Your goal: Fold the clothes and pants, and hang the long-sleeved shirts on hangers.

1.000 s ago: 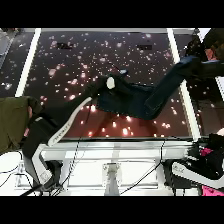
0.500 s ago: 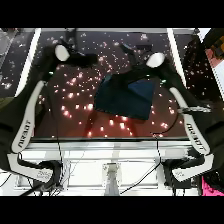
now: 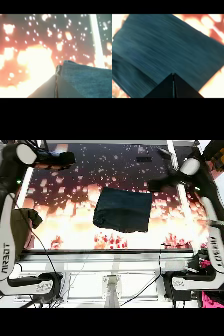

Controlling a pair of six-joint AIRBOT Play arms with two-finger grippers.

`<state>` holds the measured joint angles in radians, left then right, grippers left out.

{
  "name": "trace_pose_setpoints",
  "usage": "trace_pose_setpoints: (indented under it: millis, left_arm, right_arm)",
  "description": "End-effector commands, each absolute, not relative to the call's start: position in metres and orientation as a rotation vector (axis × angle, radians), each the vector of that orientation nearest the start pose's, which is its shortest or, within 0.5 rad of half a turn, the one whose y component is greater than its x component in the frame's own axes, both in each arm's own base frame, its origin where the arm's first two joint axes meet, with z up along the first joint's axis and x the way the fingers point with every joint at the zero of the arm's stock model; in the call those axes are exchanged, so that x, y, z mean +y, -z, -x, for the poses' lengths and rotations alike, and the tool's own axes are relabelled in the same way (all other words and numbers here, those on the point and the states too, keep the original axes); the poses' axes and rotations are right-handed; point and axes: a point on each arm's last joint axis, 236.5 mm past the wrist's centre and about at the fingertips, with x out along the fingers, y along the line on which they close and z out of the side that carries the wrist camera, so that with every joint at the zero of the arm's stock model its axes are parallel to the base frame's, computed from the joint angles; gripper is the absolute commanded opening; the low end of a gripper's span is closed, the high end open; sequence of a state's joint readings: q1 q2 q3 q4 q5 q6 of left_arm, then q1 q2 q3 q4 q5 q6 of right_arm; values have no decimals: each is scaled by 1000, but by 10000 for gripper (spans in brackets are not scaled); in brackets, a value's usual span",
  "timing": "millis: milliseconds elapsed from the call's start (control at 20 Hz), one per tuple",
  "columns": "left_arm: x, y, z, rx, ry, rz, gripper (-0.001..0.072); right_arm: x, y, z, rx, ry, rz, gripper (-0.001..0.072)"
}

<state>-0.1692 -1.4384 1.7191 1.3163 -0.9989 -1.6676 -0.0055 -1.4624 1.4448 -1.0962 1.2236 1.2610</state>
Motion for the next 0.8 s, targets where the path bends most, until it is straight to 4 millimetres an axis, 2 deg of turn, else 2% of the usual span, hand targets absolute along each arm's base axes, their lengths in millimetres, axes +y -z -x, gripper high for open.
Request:
trace_pose_setpoints:
  millis: [0, 50, 100, 150, 250, 300, 600, 650, 700, 750]
  left_arm:
    - [-124, -219, -491, 712, 283, 209, 9]
    - [-123, -225, -489, 699, 283, 208, 9]
    - [-121, -231, -487, 688, 282, 210, 10]
    - [-120, -235, -485, 679, 283, 209, 10]
    - [-120, -241, -482, 668, 285, 210, 23]
    - [-120, -242, -481, 665, 285, 210, 23]
    - [-120, -243, -481, 665, 285, 210, 22]
    - [-120, -242, -481, 665, 285, 211, 22]
    - [-120, -242, -481, 665, 285, 211, 22]
    - [-120, -242, -481, 666, 285, 211, 21]
  right_arm:
    - [56, -37, -403, 1082, -453, -650, 25]
    - [50, -17, -392, 1094, -407, -773, 113]
    - [47, 7, -378, 1144, -361, -838, 445]
    - [51, 29, -361, 1217, -327, -890, 689]
    - [73, 58, -336, 1339, -323, -949, 680]
    - [83, 66, -334, 1367, -337, -938, 680]
    - [132, 94, -351, 1461, -442, -835, 677]
    - [139, 94, -355, 1458, -467, -807, 594]
    - [144, 90, -362, 1437, -475, -786, 359]
    - [145, 83, -372, 1408, -469, -785, 90]
